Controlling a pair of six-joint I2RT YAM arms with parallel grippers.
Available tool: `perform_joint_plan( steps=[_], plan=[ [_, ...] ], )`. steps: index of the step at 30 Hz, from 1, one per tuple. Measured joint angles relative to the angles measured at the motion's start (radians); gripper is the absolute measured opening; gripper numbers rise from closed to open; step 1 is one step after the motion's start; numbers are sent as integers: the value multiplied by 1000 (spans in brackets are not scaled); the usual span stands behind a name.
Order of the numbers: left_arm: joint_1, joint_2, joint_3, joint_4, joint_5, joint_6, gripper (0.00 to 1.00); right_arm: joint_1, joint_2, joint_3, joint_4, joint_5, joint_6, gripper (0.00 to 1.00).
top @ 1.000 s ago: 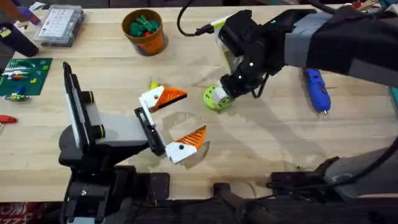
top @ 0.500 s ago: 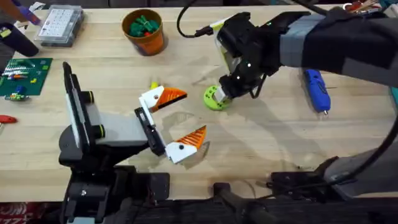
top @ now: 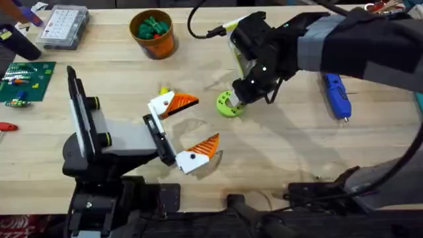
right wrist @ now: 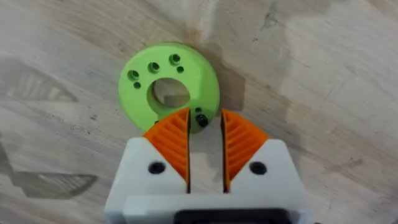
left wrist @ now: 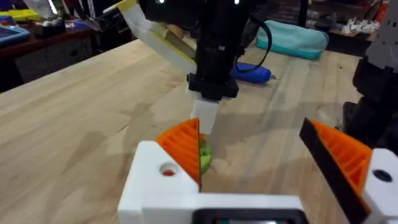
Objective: Pick up the gripper from the table and insert it into the empty holder that is missing its gripper. Then pick up a screw, insert it into the mounting hole, and use the screwdriver to tighten it. Finally, clean up the table by picking up the vegetable and placing it into the bucket.
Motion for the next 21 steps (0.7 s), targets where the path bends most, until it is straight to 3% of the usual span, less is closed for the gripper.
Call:
perform_joint_plan(
  steps=[21],
  plan=[
    [0, 0, 0, 0, 0, 0, 987, 0, 0, 0, -1, 0, 0, 165]
  ],
)
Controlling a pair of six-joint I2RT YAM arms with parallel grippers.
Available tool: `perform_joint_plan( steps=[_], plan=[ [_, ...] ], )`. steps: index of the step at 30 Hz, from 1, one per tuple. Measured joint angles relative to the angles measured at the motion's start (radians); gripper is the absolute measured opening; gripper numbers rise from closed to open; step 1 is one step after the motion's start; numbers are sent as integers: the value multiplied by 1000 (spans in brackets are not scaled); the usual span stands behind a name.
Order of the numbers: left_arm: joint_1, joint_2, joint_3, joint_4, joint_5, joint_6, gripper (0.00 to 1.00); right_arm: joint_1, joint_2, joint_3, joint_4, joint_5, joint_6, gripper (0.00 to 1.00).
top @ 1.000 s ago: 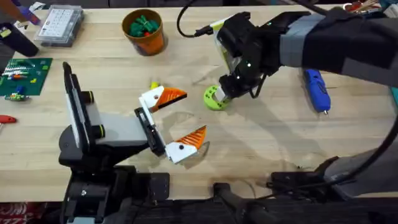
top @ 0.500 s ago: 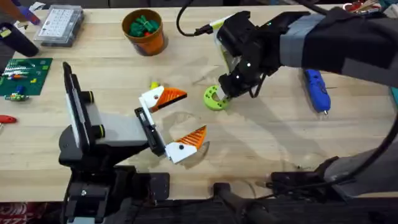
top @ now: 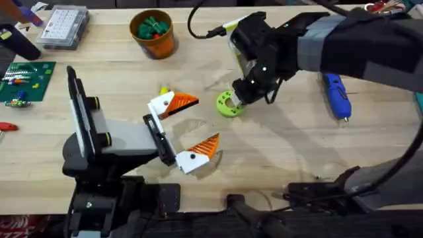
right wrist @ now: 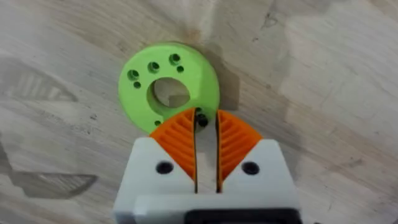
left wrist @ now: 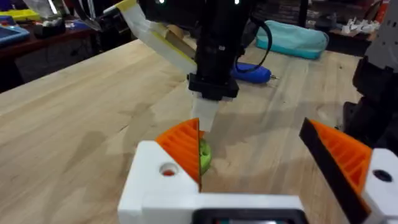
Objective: Pick up the gripper from the table and insert it into the empty holder that is missing its gripper. Then pick up a screw, insert it into the mounting hole, and use the screwdriver to tighten it. Finally, clean up the table by picking up the vegetable and placing it into the bucket.
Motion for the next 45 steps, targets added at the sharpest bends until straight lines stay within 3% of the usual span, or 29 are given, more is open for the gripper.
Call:
perform_joint_plan(
  steps=[28, 37, 40, 45],
  plan=[
    [0, 0, 0, 0, 0, 0, 986, 2, 0, -2, -1, 0, 0, 125],
    [0, 0, 0, 0, 0, 0, 986, 5, 9, -2, 0, 0, 0, 89],
    [0, 0, 0, 0, 0, 0, 986, 5, 9, -2, 1, 0, 0, 12],
    [0, 0, 0, 0, 0, 0, 986, 5, 9, -2, 1, 0, 0, 11]
  ],
)
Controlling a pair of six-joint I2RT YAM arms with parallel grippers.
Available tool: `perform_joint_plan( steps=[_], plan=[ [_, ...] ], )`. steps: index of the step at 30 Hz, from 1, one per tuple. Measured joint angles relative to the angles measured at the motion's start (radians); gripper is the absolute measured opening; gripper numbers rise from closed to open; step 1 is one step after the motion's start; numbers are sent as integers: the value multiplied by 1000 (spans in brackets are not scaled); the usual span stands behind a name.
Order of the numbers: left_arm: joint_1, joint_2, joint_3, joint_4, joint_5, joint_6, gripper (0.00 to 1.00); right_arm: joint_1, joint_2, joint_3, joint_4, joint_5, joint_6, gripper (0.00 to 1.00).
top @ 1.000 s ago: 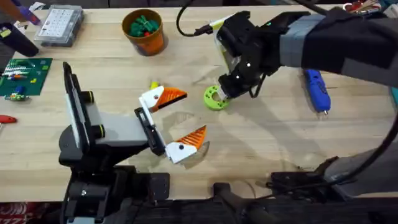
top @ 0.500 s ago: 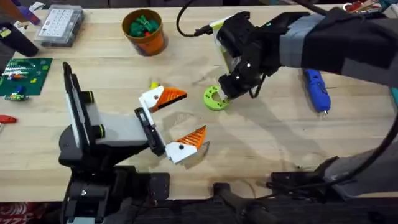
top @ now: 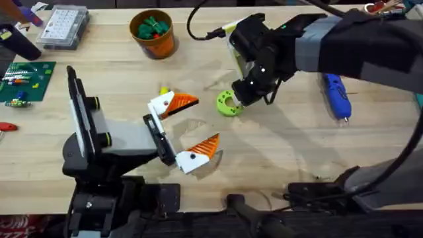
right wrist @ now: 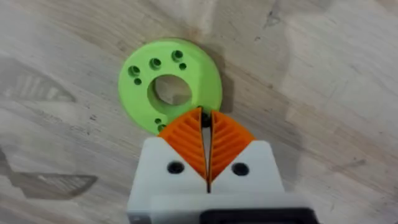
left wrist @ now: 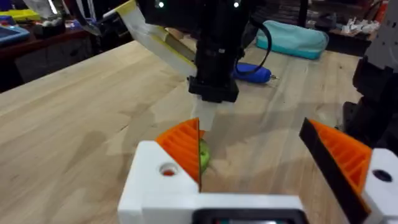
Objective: Pick up the gripper from the table and insert it into the empty holder that is missing its gripper. Then pick up a screw, insert it into the mounting hole, and use the screwdriver to tighten it. Finally, clean up the table by picking up the vegetable and placing it into the bucket.
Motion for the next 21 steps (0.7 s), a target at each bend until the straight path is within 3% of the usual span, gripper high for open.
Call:
perform_joint_plan(
  steps=[21],
  plan=[
    [0, 0, 0, 0, 0, 0, 986, 0, -9, 1, -40, 0, 0, 11]
  ],
)
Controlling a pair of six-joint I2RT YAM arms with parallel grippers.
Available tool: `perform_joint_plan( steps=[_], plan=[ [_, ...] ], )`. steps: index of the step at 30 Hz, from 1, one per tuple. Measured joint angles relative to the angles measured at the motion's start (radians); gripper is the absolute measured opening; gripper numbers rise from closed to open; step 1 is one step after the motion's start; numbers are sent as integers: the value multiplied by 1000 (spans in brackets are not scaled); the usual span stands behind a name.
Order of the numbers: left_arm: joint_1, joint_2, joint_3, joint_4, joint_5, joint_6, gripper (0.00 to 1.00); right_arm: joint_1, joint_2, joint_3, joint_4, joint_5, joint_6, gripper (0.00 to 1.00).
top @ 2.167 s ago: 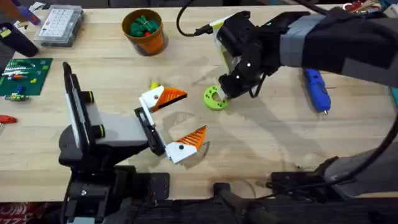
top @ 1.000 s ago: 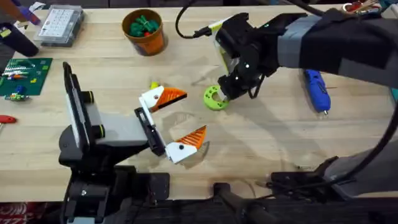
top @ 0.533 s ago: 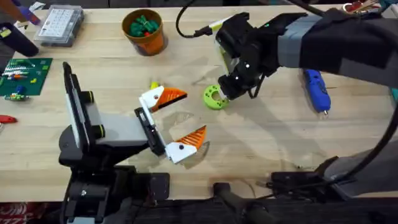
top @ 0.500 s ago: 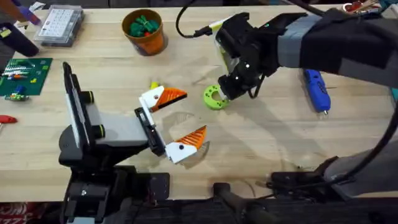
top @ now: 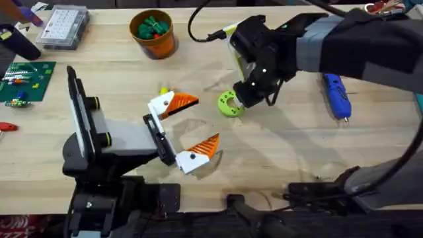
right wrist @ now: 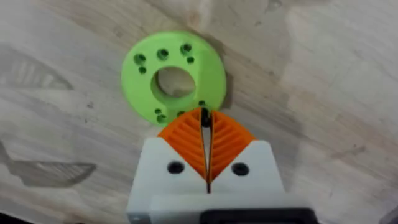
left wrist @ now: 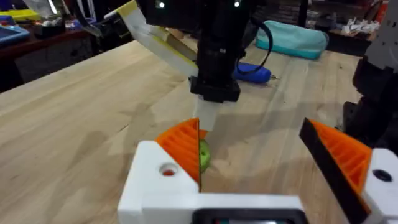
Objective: Pick up the gripper from the table and insert it into the empty holder that is missing its gripper. Then pick up a screw, insert it into the mounting hole, and use the screwdriver to tighten it. Finally, clean up the table by picking up the vegetable and placing it into the bucket.
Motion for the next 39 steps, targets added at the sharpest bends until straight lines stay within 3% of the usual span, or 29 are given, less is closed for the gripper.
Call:
perform_joint_plan(
  steps=[9, 26, 31, 39],
  plan=[
    [0, 0, 0, 0, 0, 0, 986, 0, -104, 85, -112, 0, -13, 11],
    [0, 0, 0, 0, 0, 0, 987, 6, -135, 574, -515, 0, -154, 11],
    [0, 0, 0, 0, 0, 0, 987, 56, -120, 697, -565, 1, -192, 11],
    [0, 0, 0, 0, 0, 0, 986, 170, 12, 896, -640, 0, -260, 11]
  ],
)
